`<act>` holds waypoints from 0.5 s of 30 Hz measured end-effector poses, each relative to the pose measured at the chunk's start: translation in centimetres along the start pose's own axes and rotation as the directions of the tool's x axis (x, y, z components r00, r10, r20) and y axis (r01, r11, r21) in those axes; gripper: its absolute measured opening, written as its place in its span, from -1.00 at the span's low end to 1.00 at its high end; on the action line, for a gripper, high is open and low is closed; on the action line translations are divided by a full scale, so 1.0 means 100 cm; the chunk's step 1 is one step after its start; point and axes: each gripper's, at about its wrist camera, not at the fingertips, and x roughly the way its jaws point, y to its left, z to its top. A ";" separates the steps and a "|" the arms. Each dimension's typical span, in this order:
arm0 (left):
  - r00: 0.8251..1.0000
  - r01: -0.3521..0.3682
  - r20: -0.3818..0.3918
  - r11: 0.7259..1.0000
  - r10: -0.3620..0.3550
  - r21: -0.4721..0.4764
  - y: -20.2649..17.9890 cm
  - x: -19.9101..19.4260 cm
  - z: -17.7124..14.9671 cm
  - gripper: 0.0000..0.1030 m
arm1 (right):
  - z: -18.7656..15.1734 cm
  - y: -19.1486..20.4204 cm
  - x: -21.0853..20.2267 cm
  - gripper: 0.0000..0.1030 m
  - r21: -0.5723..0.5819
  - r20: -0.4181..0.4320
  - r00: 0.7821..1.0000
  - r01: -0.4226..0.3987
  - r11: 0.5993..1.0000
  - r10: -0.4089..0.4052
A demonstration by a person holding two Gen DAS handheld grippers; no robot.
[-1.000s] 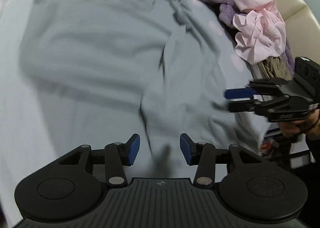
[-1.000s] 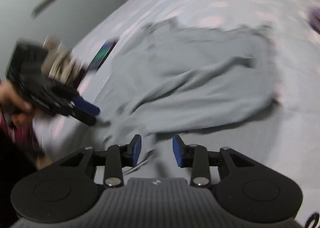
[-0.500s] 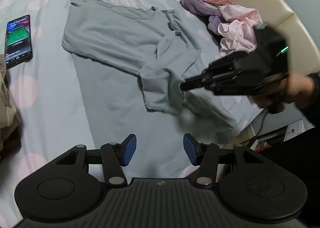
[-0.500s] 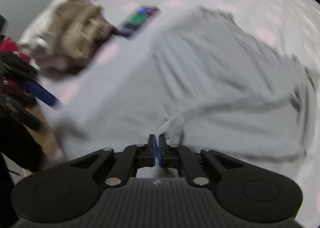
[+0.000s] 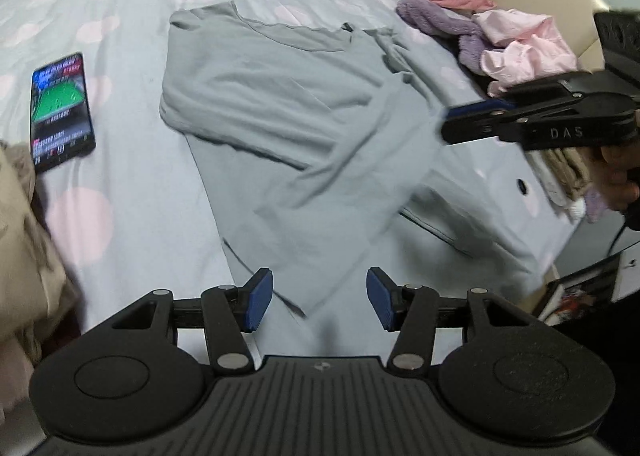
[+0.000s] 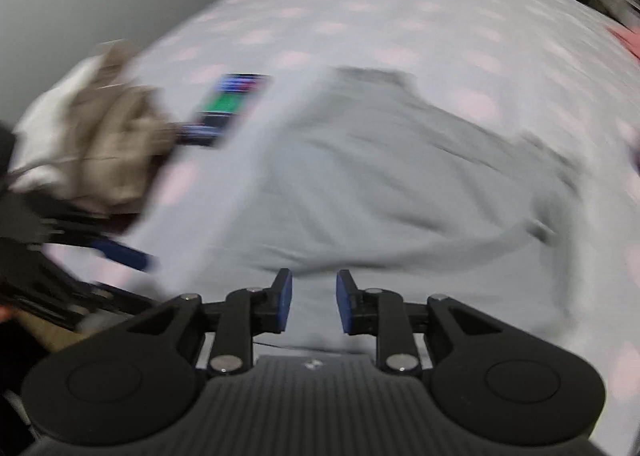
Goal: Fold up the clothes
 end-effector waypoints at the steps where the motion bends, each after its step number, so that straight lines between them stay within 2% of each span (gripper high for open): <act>1: 1.000 -0.008 0.004 1.000 0.008 0.019 -0.004 0.005 0.006 -0.03 | -0.003 -0.016 0.001 -0.46 0.037 -0.002 0.999 0.038 0.999 -0.038; 5: 0.997 0.008 0.073 0.988 -0.019 0.152 -0.033 0.026 0.038 -0.03 | -0.023 -0.077 0.015 -0.46 0.212 -0.022 0.993 0.116 0.970 -0.114; 9: 0.988 -0.018 0.149 0.952 -0.029 0.305 -0.058 0.055 0.069 -0.03 | -0.036 -0.108 0.015 -0.29 0.265 0.009 0.991 0.129 0.956 -0.136; 11: 0.988 -0.032 0.155 0.944 -0.021 0.328 -0.062 0.075 0.089 -0.03 | -0.036 -0.120 0.012 -0.27 0.250 0.056 0.987 0.131 0.959 -0.149; 15: 0.990 0.034 0.121 0.958 -0.071 0.283 -0.054 0.104 0.126 -0.07 | -0.024 -0.151 0.011 -0.27 0.230 0.153 0.974 0.132 0.964 -0.170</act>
